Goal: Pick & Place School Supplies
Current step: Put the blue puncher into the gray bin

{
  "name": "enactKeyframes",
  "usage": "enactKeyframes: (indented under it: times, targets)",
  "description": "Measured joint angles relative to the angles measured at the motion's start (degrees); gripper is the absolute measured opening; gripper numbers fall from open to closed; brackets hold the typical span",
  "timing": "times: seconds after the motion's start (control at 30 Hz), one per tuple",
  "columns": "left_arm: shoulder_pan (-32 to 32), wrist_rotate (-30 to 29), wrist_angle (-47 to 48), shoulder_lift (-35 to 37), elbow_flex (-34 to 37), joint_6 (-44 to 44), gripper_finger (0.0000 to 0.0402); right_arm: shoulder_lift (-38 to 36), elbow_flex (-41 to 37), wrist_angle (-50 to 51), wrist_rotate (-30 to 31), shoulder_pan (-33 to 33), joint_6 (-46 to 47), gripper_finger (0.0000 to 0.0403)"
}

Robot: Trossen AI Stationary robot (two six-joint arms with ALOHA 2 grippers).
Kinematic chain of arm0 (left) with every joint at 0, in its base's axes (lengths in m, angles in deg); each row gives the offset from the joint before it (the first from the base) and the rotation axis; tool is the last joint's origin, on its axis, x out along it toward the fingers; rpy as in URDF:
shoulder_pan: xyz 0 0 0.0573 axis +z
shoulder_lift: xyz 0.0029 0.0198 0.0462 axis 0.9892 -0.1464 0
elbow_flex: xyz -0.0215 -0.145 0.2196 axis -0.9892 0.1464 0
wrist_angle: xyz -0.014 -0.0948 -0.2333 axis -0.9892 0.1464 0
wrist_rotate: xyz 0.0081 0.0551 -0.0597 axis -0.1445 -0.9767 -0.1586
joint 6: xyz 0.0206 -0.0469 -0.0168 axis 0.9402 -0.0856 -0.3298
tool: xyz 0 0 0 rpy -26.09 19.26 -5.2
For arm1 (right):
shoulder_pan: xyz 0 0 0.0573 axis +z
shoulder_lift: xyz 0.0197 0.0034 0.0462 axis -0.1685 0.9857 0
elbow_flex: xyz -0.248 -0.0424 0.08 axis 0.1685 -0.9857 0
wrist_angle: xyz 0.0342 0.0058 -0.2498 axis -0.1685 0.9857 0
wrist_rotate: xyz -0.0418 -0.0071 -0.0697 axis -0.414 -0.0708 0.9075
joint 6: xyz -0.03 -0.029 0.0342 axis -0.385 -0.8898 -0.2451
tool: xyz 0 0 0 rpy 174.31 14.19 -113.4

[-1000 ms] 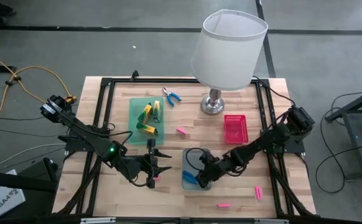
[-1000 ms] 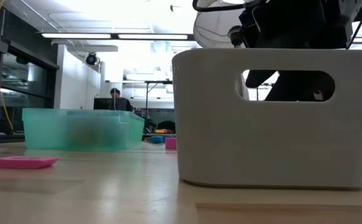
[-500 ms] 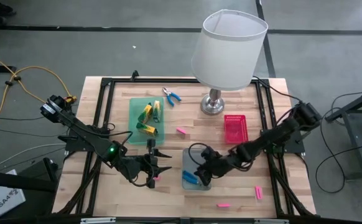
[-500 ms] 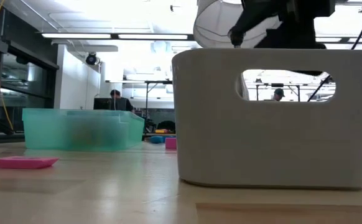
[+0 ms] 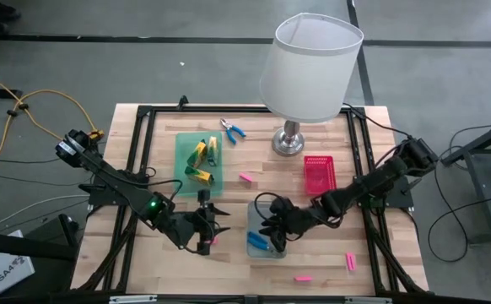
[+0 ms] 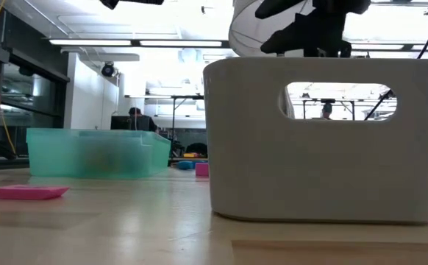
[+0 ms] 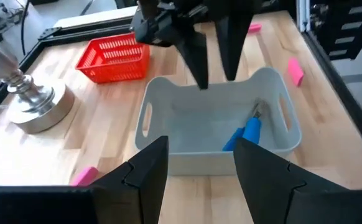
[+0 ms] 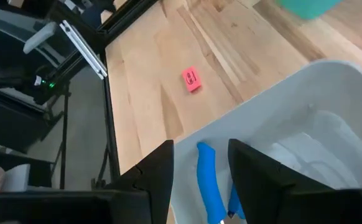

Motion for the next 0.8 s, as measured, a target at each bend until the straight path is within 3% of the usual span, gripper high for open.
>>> enactKeyframes:
  times: [0.53, 0.8]
  targets:
    - [-0.2, 0.1, -0.2, 0.0, 0.0, -0.1, 0.0175, 0.0, 0.0, -0.8, -1.8, -0.8, -7.7, 0.0144]
    - [-0.1, 0.1, -0.1, 0.0, 0.0, -0.1, 0.0175, 0.1, 0.3, -2.1, -7.3, -5.4, -13.6, 0.0144]
